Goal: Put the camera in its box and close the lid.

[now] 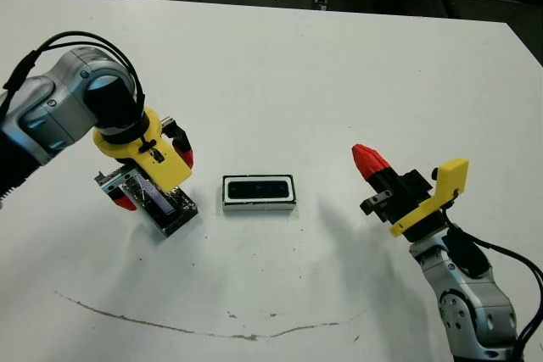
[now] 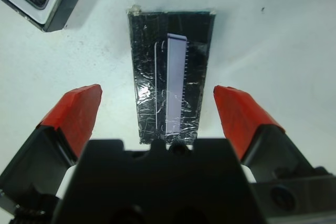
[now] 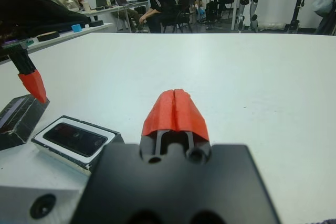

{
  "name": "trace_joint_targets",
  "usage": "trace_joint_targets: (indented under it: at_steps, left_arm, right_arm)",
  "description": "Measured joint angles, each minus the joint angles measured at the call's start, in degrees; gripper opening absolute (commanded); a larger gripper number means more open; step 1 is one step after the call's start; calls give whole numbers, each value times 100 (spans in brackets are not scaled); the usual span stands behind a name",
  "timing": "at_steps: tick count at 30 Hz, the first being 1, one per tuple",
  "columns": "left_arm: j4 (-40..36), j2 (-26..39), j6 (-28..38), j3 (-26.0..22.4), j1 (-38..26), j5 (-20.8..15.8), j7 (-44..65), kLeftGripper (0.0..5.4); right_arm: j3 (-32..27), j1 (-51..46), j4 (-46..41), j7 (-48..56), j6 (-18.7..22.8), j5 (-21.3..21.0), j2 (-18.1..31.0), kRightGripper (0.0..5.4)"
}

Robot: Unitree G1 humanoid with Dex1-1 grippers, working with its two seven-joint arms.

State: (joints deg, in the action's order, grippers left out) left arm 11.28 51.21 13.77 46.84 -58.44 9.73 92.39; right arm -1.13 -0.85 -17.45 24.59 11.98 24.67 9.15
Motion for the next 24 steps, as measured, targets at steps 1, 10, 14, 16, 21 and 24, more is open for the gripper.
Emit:
trace_joint_targets:
  at_steps: [1, 10, 14, 16, 21, 24]
  left_arm:
    - [10, -20, 4, -70, 44, 25, 1, 540]
    - [13, -65, 25, -359, 288, 122, 0, 540]
    - [36, -74, 23, -300, 295, 247, 0, 540]
    - [55, -103, -71, -251, 297, 375, 1, 540]
    - [160, -185, -52, -280, 378, 426, 1, 540]
    - [256, -225, -55, -304, 442, 466, 1, 540]
  right_arm:
    - [1, -1, 3, 1, -1, -2, 0, 1]
    - [12, -9, 32, 37, -74, -27, -2, 1]
    - [12, -10, 31, 37, -73, -22, -3, 1]
    - [13, -12, 31, 37, -73, -22, -3, 1]
    - [17, -19, 29, 36, -73, -28, -3, 1]
    - [17, -20, 29, 36, -73, -26, -4, 1]
